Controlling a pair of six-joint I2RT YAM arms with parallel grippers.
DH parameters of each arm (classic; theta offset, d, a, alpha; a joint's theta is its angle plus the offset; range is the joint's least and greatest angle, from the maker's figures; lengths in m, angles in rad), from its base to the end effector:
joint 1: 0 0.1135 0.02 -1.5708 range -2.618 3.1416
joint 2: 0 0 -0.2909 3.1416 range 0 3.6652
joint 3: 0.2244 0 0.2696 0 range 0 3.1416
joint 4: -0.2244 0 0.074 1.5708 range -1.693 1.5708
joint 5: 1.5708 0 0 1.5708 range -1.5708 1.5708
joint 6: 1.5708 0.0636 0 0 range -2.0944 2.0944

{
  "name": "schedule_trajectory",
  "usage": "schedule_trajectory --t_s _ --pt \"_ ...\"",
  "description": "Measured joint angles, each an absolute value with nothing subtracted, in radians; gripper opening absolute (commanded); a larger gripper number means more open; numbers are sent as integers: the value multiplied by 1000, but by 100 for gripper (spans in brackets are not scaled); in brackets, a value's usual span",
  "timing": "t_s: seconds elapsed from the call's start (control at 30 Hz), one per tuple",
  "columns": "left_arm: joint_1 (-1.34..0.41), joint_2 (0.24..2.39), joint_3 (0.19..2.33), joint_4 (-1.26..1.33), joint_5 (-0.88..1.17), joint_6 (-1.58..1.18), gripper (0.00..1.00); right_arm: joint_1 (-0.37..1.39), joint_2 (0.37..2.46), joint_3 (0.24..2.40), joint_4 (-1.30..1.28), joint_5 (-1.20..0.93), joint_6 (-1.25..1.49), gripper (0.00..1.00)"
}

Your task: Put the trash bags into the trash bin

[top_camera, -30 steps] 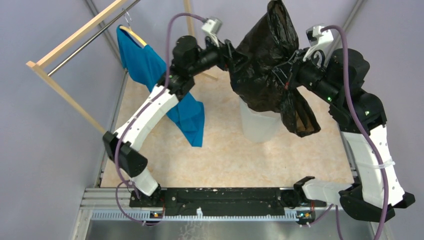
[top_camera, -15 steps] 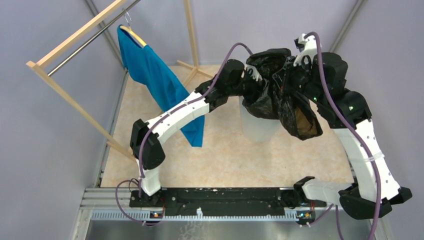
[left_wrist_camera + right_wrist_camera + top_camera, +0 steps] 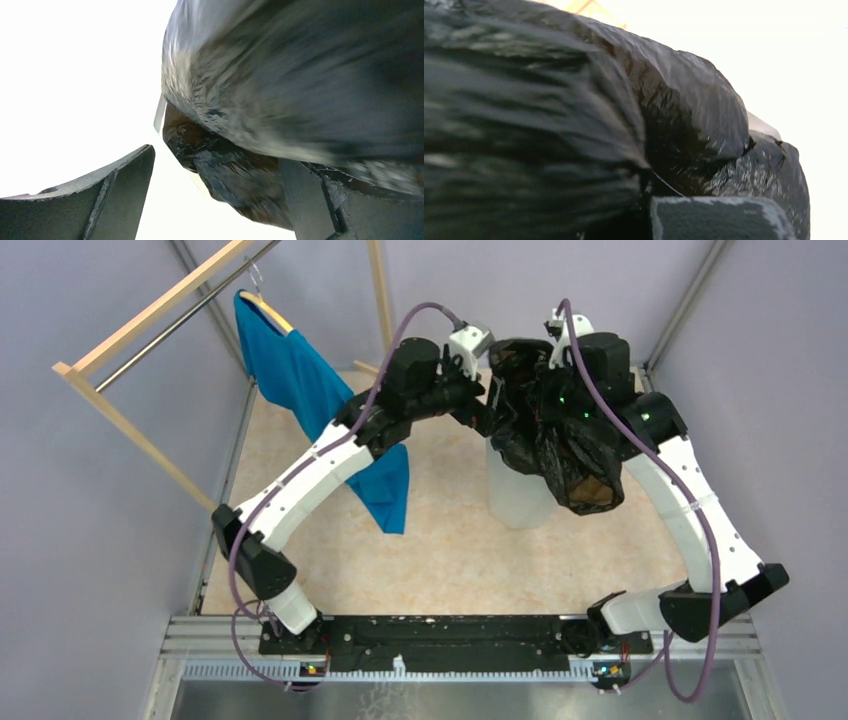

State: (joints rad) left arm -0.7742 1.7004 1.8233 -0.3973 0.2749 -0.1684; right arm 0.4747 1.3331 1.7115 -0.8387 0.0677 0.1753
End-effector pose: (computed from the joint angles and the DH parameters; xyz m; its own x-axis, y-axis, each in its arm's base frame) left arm 0.3034 -0.3208 0.4571 -0.3351 0.1021 -0.9366 0.8151 0.5300 -0.2338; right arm 0.2659 0.1318 0.4880 -0.4592 -0.0403 -0.8874 -0.3270 0.9365 0.1267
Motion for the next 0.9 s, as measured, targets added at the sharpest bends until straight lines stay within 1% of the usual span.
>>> schedule_trajectory --t_s 0.17,0.2,0.33,0.43,0.5,0.53,0.57,0.6,0.67,0.9 --pt "-772 1581 1808 -395 308 -157 97 474 1385 1731 -868 86 176 0" --pt "-772 1564 1799 -389 322 -157 95 475 1396 1739 -874 85 177 0" --pt "-772 1526 1736 -351 391 -168 80 475 1425 1750 -890 72 178 0" --pt "-772 1532 1671 -294 471 -213 72 475 1441 1733 -888 59 179 0" --pt "-772 1550 1631 -255 518 -247 64 475 1442 1699 -888 51 180 0" --pt "-772 1563 1613 -239 533 -268 63 475 1442 1686 -888 50 180 0" --pt "-772 1578 1602 -233 541 -282 65 474 1442 1666 -887 47 181 0" --pt "-772 1595 1595 -233 544 -294 70 474 1442 1648 -887 46 184 0" --pt "-773 1614 1583 -229 544 -307 77 475 1442 1613 -883 41 186 0" --pt "-773 1539 1516 -205 510 -312 81 474 1443 1435 -813 38 206 0"
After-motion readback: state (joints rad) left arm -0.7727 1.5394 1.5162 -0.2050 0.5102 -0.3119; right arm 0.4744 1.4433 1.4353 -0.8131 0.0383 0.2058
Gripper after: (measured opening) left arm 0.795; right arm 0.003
